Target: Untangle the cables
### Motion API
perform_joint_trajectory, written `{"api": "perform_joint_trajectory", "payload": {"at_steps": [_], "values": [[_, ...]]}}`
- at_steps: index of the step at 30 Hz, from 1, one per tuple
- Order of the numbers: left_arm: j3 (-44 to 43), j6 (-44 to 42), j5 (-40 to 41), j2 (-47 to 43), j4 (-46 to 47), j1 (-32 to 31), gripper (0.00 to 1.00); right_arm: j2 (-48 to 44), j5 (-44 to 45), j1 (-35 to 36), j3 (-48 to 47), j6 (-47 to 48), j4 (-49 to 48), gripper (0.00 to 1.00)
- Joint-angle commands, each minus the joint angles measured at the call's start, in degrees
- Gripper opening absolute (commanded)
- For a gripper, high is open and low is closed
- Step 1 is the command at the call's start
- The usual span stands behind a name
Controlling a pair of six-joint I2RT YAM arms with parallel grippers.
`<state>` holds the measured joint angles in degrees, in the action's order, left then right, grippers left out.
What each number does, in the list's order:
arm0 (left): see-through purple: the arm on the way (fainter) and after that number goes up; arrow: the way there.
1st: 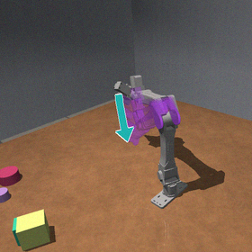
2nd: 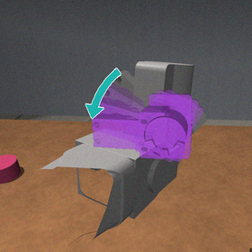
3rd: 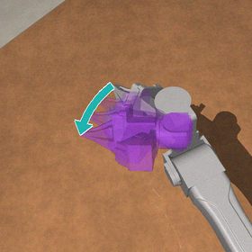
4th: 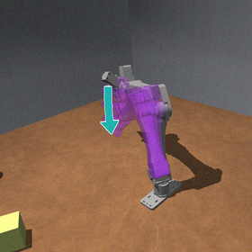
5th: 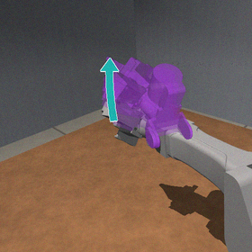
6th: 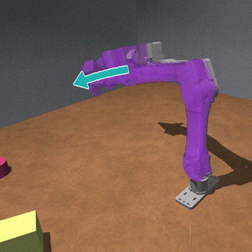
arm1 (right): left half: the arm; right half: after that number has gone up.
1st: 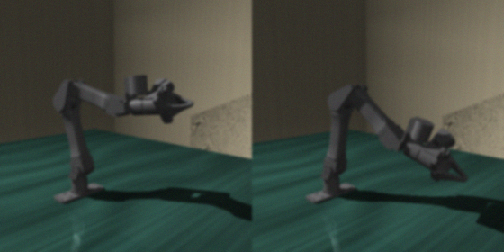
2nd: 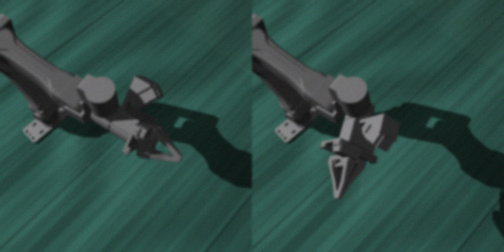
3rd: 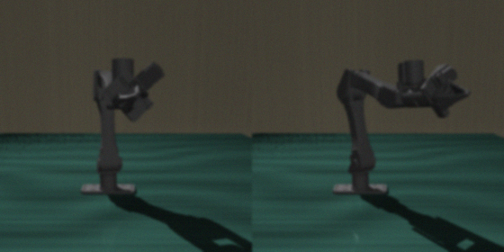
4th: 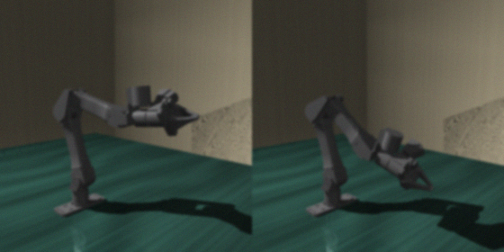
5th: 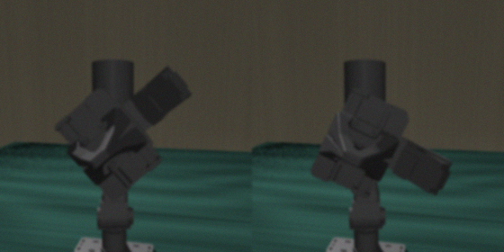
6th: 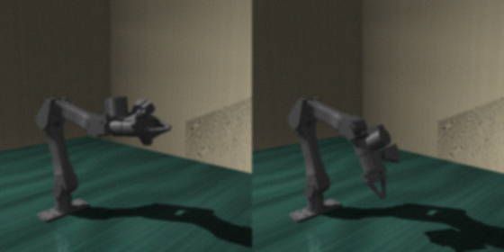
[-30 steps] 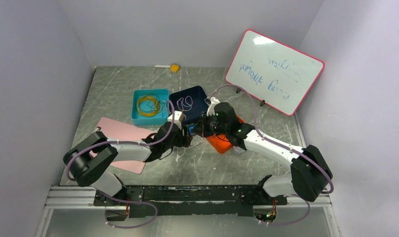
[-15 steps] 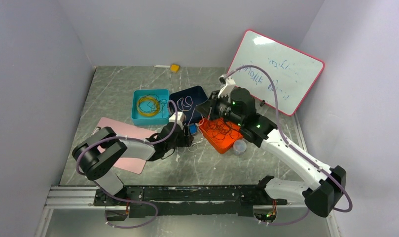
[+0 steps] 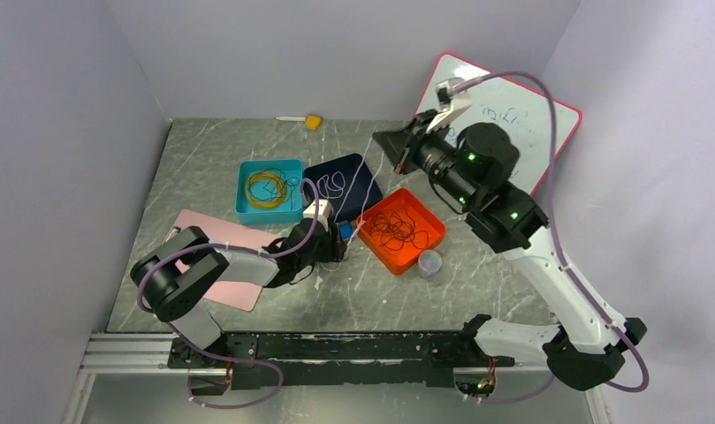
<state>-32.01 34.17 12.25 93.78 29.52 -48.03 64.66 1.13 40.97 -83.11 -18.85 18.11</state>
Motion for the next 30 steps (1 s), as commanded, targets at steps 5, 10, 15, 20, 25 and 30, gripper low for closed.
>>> {"api": "perform_joint_trajectory", "payload": {"at_steps": [5, 10, 15, 20, 25, 30], "values": [[1.66, 1.12, 1.32, 1.66, -5.54, 0.29, 0.57, 1.62, 3.98, -0.34, -10.51, 6.91, -2.21, 0.00], [1.42, 1.98, 1.40, 2.41, -6.36, 0.31, 0.52, 2.75, 6.00, -0.28, -14.62, 10.29, -2.65, 0.00], [1.93, 2.54, 1.93, 2.14, -6.70, 0.24, 0.52, 3.85, 7.75, -0.34, -16.37, 12.51, -2.73, 0.00], [2.96, 2.95, 2.80, 0.89, -7.33, 0.30, 0.57, 4.69, 10.09, -0.34, -18.97, 14.99, -2.72, 0.00], [3.71, 3.56, 3.31, 0.00, -7.81, 0.24, 0.61, 5.50, 15.07, -0.35, -22.88, 19.19, -3.27, 0.00], [3.97, 3.87, 3.47, -0.20, -7.81, 0.22, 0.61, 6.41, 19.38, -0.35, -26.91, 23.68, -4.57, 0.00]]}}
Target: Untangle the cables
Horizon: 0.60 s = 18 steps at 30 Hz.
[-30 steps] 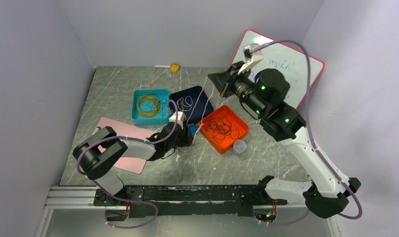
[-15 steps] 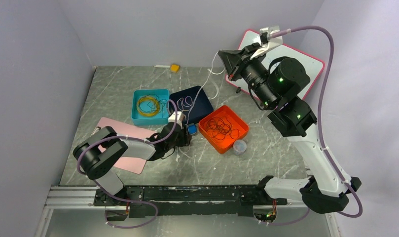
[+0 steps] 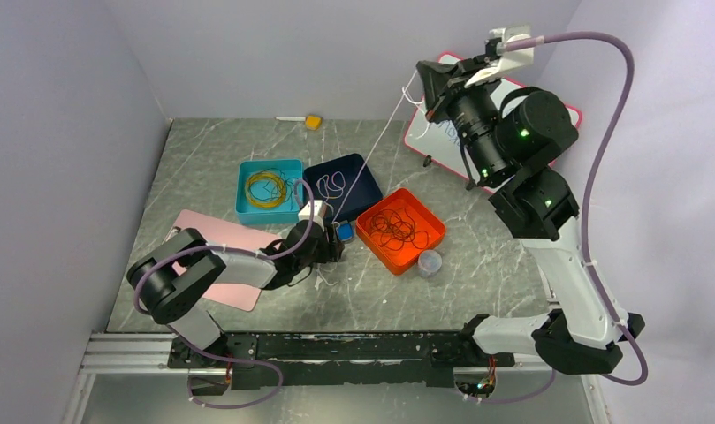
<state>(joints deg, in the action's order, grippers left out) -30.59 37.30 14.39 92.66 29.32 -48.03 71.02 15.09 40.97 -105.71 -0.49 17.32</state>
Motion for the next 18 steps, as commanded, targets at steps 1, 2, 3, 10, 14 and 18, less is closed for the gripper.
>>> {"api": "perform_joint_trajectory", "payload": {"at_steps": [1, 2, 3, 10, 14, 18], "values": [[2.50, 0.76, 1.40, 0.81, -7.73, 0.17, 0.61, 0.34, 5.98, -0.35, -5.23, 6.02, -3.93, 0.00], [2.48, 0.81, 1.42, 0.80, -7.70, 0.17, 0.61, 0.61, 6.53, -0.32, -6.09, 6.63, -4.07, 0.00], [2.52, 0.85, 1.53, 0.82, -7.83, 0.14, 0.61, 0.87, 7.00, -0.32, -6.94, 7.21, -4.32, 0.00], [2.59, 1.06, 1.88, 1.10, -8.05, 0.02, 0.61, 2.63, 8.94, -0.36, -11.11, 10.01, -5.96, 0.00], [2.90, 1.30, 2.08, 0.81, -8.04, 0.04, 0.61, 3.47, 9.37, -0.34, -12.93, 11.23, -6.40, 0.00], [2.91, 1.74, 2.56, 0.99, -8.44, 0.04, 0.61, 3.84, 11.30, -0.32, -14.35, 13.51, -7.50, 0.00]]}}
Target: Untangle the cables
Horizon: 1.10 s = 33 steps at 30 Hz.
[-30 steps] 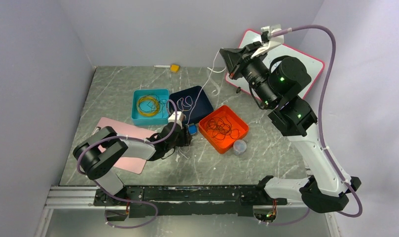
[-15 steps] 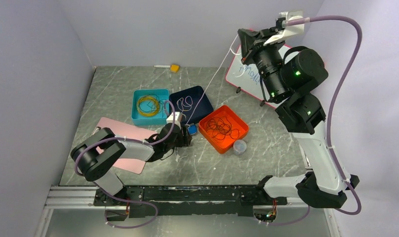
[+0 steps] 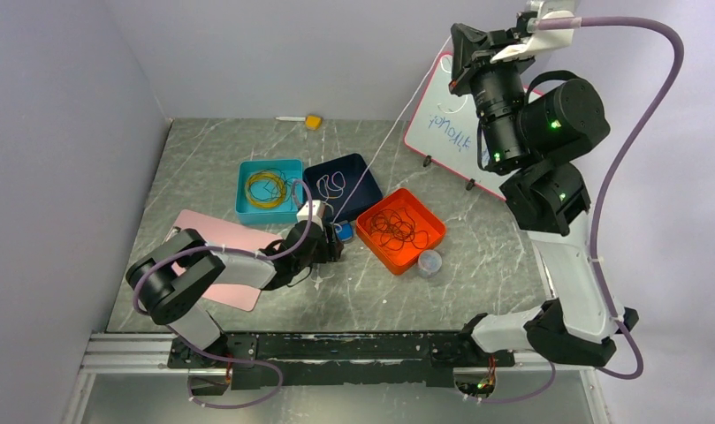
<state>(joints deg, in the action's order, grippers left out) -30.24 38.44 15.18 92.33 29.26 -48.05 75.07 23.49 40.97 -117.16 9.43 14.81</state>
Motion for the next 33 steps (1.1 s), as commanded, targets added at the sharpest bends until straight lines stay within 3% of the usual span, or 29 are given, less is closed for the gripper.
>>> {"api": "perform_joint_trajectory", "payload": {"at_steps": [1, 16, 33], "values": [[2.54, 0.70, 1.78, 1.31, -8.48, 0.06, 0.61, -0.17, 3.76, -0.28, -3.42, 4.20, -5.29, 0.00], [1.68, 1.03, 1.97, 2.76, -9.55, 0.04, 0.62, -2.32, 12.52, -0.34, -6.96, 14.59, -12.25, 0.00], [1.45, 3.57, 3.25, 3.73, -11.20, 0.02, 0.63, -3.11, 13.87, -0.16, -9.22, 18.60, -14.81, 0.00]]}}
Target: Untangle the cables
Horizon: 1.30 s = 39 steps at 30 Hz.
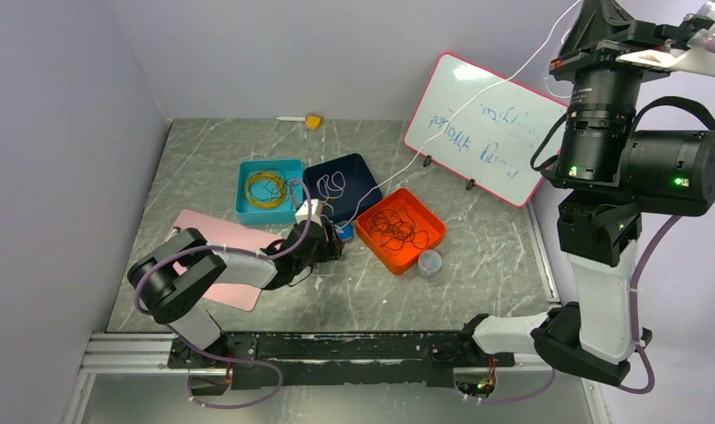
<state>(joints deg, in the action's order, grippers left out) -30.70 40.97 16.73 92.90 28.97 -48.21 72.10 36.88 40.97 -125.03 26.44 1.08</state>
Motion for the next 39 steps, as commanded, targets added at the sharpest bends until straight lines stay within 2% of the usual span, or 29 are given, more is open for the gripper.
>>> {"api": "perform_joint_trajectory", "payload": {"at_steps": [1, 8, 10, 16, 22, 24, 27, 29, 34, 39], "values": [[1.93, 1.23, 1.83, 3.18, -11.17, 0.21, 0.64, -0.07, 0.54, -0.12, -1.53, 1.67, -1.16, 0.00], [2.38, 3.63, 3.29, 2.99, -12.28, 0.23, 0.75, -0.05, 0.40, -0.09, -2.79, 3.45, -2.98, 0.00], [2.52, 3.97, 3.46, 3.05, -12.31, 0.25, 0.74, -0.20, 0.13, 0.01, -3.12, 3.77, -3.63, 0.00], [2.31, 4.35, 3.78, 3.55, -12.79, 0.38, 0.62, -0.24, 0.23, 0.27, -3.95, 5.27, -5.21, 0.00], [2.74, 5.59, 4.67, 3.06, -13.47, 0.63, 0.55, -0.04, -1.77, 0.50, -5.20, 3.87, -3.43, 0.00], [2.98, 6.45, 5.24, 2.36, -14.46, 0.76, 0.46, -0.35, -5.57, 0.43, -5.04, 1.52, -1.03, 0.00], [3.57, 7.76, 6.40, 0.41, -16.00, 0.92, 0.20, -1.48, -14.09, 0.43, -3.33, -3.06, 3.55, 0.00], [3.81, 9.42, 7.63, -1.77, -18.92, 0.98, 0.09, -2.51, -18.50, 0.45, -1.66, -6.20, 6.15, 0.00], [4.16, 11.75, 11.21, -8.70, -26.74, 1.18, 0.07, -5.44, -21.97, 0.48, 2.41, -12.19, 14.81, 0.00], [3.91, 10.46, 13.94, -15.98, -32.26, 1.87, 0.07, -5.80, -23.43, 0.48, 0.09, -16.87, 32.69, 0.00]]}}
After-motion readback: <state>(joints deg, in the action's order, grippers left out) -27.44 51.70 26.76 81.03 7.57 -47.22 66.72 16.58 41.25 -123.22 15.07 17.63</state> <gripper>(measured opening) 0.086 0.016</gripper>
